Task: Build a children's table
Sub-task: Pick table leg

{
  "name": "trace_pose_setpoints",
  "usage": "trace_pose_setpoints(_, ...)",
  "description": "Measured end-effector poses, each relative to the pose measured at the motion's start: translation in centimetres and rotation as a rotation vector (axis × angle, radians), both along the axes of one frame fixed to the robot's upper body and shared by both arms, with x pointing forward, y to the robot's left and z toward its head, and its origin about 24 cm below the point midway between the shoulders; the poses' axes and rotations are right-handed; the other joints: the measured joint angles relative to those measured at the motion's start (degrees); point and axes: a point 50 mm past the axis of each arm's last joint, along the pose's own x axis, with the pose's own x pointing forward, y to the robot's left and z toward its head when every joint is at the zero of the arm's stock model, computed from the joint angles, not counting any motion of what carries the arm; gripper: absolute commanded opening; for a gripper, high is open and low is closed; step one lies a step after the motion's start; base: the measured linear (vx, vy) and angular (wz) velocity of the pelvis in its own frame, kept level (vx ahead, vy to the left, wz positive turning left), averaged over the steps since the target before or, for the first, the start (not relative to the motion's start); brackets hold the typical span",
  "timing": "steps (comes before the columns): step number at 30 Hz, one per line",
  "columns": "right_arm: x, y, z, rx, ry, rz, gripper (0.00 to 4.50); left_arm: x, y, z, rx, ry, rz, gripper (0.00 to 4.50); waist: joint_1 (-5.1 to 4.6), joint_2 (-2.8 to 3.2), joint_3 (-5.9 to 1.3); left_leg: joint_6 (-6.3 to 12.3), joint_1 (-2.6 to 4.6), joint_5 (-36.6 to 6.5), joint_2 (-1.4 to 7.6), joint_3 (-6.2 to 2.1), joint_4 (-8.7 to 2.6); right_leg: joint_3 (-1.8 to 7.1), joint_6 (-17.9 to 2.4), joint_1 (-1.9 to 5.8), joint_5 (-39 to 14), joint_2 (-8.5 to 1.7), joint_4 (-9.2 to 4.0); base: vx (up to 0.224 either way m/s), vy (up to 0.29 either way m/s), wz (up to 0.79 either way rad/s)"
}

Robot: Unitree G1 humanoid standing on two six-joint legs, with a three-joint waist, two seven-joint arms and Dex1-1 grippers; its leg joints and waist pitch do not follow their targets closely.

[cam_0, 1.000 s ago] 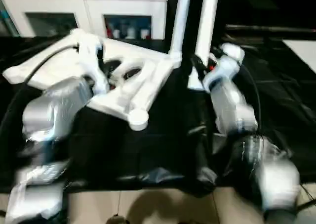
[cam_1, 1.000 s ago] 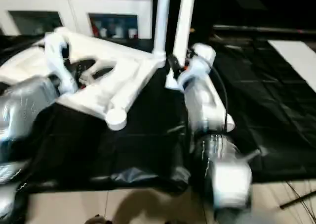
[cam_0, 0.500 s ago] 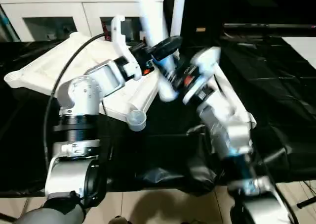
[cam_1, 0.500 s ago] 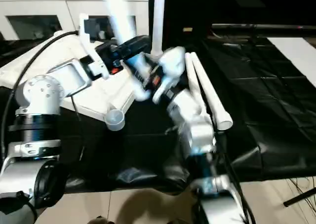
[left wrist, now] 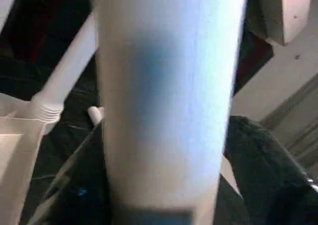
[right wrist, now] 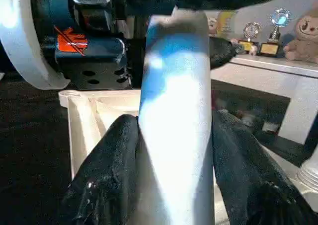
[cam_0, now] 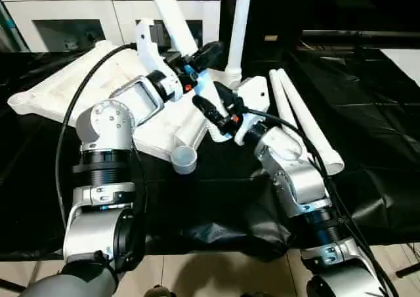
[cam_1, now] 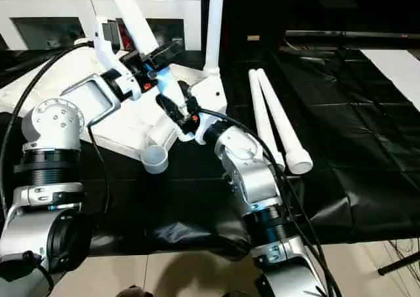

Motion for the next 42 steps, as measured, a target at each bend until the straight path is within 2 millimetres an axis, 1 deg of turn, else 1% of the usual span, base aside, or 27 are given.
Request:
trace_pose_setpoints(1,0.0,0.0,0.0,0.0,0.003,-0.007,1.84,0.0,0.1,0.0,-0.004,-0.004,0.01,2.84,0.0,0.0,0.0,0.0,0.0,0.0,0.0,0.0,0.0,0.0,0.0,0.0,0.0,0.0,0.0,0.0,0.0,0.0)
trace_pose_setpoints(4,0.1,0.0,-0.1,-0.002,0.006,-0.012,1.84,0.1,0.3,0.1,-0.013,-0.005,0.035,2.69,0.0,-0.01,0.0,0.0,-0.01,0.0,0.0,0.01,0.0,0.01,0.0,-0.01,0.0,0.0,0.0,0.0,0.0,0.0)
trace_pose_setpoints(6,0.0,0.0,-0.1,-0.013,0.006,-0.008,1.84,0.2,0.4,0.1,-0.012,-0.003,0.051,2.41,0.02,0.0,0.0,0.0,-0.01,0.0,0.0,0.01,0.0,0.01,0.0,-0.01,0.0,0.0,0.0,0.0,0.0,0.0)
trace_pose_setpoints(9,0.0,0.1,-0.1,-0.022,0.002,-0.007,1.84,0.2,0.5,0.0,-0.013,0.001,0.061,2.22,0.01,0.0,0.0,0.0,0.0,0.0,0.0,0.01,0.0,0.01,0.0,-0.01,0.0,0.0,0.0,0.0,0.0,0.0)
trace_pose_setpoints(11,0.0,0.1,0.0,-0.029,-0.004,-0.008,1.84,0.2,0.6,0.0,-0.02,0.001,0.06,1.97,0.03,0.0,0.0,0.0,0.0,0.0,0.0,0.0,0.0,0.01,0.0,-0.01,0.0,0.0,0.0,0.0,0.0,0.0)
trace_pose_setpoints(12,0.0,0.1,0.0,-0.03,-0.006,-0.009,1.84,0.2,0.6,0.0,-0.021,-0.001,0.058,1.93,0.03,0.0,0.0,0.0,-0.01,0.0,0.0,0.0,0.0,0.01,0.0,-0.01,0.0,0.0,0.0,0.0,0.0,0.0)
trace_pose_setpoints(17,-0.1,0.1,0.1,-0.04,-0.017,-0.008,1.84,0.1,0.6,0.0,-0.022,-0.008,0.052,1.86,0.02,0.0,0.0,0.0,0.0,0.0,0.0,0.01,0.0,0.01,0.0,-0.01,0.0,0.0,0.0,0.0,0.0,0.0)
trace_pose_setpoints(18,-0.1,0.0,0.1,-0.038,-0.016,-0.005,2.19,0.1,0.6,0.0,-0.022,-0.01,0.051,1.86,0.02,0.0,0.0,0.0,0.0,0.0,0.0,0.01,0.0,0.01,0.0,-0.01,0.0,0.0,0.0,0.0,0.0,0.0)
trace_pose_setpoints(19,-0.1,0.1,0.1,-0.025,-0.007,0.002,2.4,0.0,0.6,0.0,-0.018,-0.012,0.049,1.86,0.01,0.0,0.0,0.0,0.0,0.0,0.0,0.01,0.0,0.01,0.0,-0.01,0.0,0.0,0.0,0.0,0.0,0.0)
trace_pose_setpoints(20,-0.1,0.1,0.1,-0.002,0.011,0.016,2.4,0.0,0.7,0.1,-0.015,-0.014,0.049,1.86,0.01,0.0,0.0,0.0,0.0,0.0,0.0,0.01,0.0,0.01,0.0,-0.01,0.0,0.0,0.0,0.0,0.0,0.0)
trace_pose_setpoints(23,0.1,-0.1,0.6,0.089,0.077,0.083,2.71,0.0,1.0,0.2,-0.003,-0.036,0.029,1.86,0.01,0.0,0.0,0.01,0.02,0.0,0.0,0.01,0.0,0.01,0.0,-0.02,0.0,0.0,0.0,0.0,0.0,0.0)
trace_pose_setpoints(24,0.3,-0.4,1.0,0.125,0.125,0.116,2.71,-0.1,1.1,0.3,0.009,-0.049,0.014,1.86,-0.04,-0.02,0.01,0.01,0.02,0.0,0.0,0.01,0.0,0.02,0.0,-0.03,0.0,0.0,0.01,0.0,0.0,0.0)
trace_pose_setpoints(25,0.6,-0.7,1.8,0.155,0.178,0.174,2.89,-0.2,1.3,0.5,0.037,-0.067,-0.016,1.85,-0.01,-0.02,0.02,0.05,0.03,0.0,0.0,0.01,0.01,0.02,0.0,-0.1,0.0,0.0,0.01,0.0,0.0,0.0)
trace_pose_setpoints(26,0.7,-1.2,2.5,0.172,0.209,0.216,2.97,-0.3,1.3,0.5,0.05,-0.079,-0.046,1.85,0.02,-0.03,0.01,0.06,0.05,0.0,-0.01,0.01,0.01,0.03,0.0,-0.07,0.0,0.0,0.0,0.0,0.0,0.0)
trace_pose_setpoints(28,0.7,-2.5,3.9,0.16,0.262,0.333,3.04,-0.5,1.6,0.8,0.086,-0.105,-0.105,1.85,0.28,-0.1,-0.02,0.09,0.06,0.0,-0.01,0.01,0.0,0.02,0.0,-0.03,0.0,-0.01,-0.03,0.0,0.0,0.0)
trace_pose_setpoints(29,0.6,-3.0,4.2,0.157,0.289,0.374,3.04,-0.6,1.8,0.9,0.096,-0.109,-0.12,1.85,0.31,-0.14,-0.04,0.13,0.05,0.0,-0.01,0.01,-0.02,0.02,0.0,0.0,0.0,-0.01,-0.05,0.0,0.0,0.0)
trace_pose_setpoints(31,0.3,-4.3,4.0,0.152,0.36,0.458,3.04,-0.8,1.9,1.2,0.127,-0.121,-0.183,1.85,0.55,-0.4,0.04,0.36,0.03,0.2,0.0,0.02,-0.02,0.01,0.0,-0.01,0.0,-0.01,-0.04,0.0,0.0,0.0)
trace_pose_setpoints(33,0.4,-5.0,3.6,0.155,0.415,0.495,3.04,-1.0,1.9,1.4,0.137,-0.123,-0.229,1.85,0.73,-0.48,0.04,0.38,0.01,0.2,-0.02,0.05,-0.02,0.03,0.0,-0.01,0.0,-0.03,-0.03,0.0,0.0,0.0)
trace_pose_setpoints(38,0.5,-5.1,3.7,0.132,0.468,0.547,3.04,-1.5,1.2,1.5,0.122,-0.121,-0.322,1.85,0.89,-0.59,0.09,0.36,-0.02,0.2,-0.01,0.07,-0.04,0.03,0.0,-0.02,0.0,-0.04,0.05,0.0,0.0,0.0)
trace_pose_setpoints(42,0.3,-4.8,3.4,0.124,0.524,0.571,3.04,-2.0,1.2,2.2,0.121,-0.156,-0.371,1.85,1.12,-0.72,0.14,0.35,-0.01,0.2,-0.01,0.07,-0.02,0.03,0.0,-0.04,0.0,-0.04,0.05,0.0,0.0,0.0)
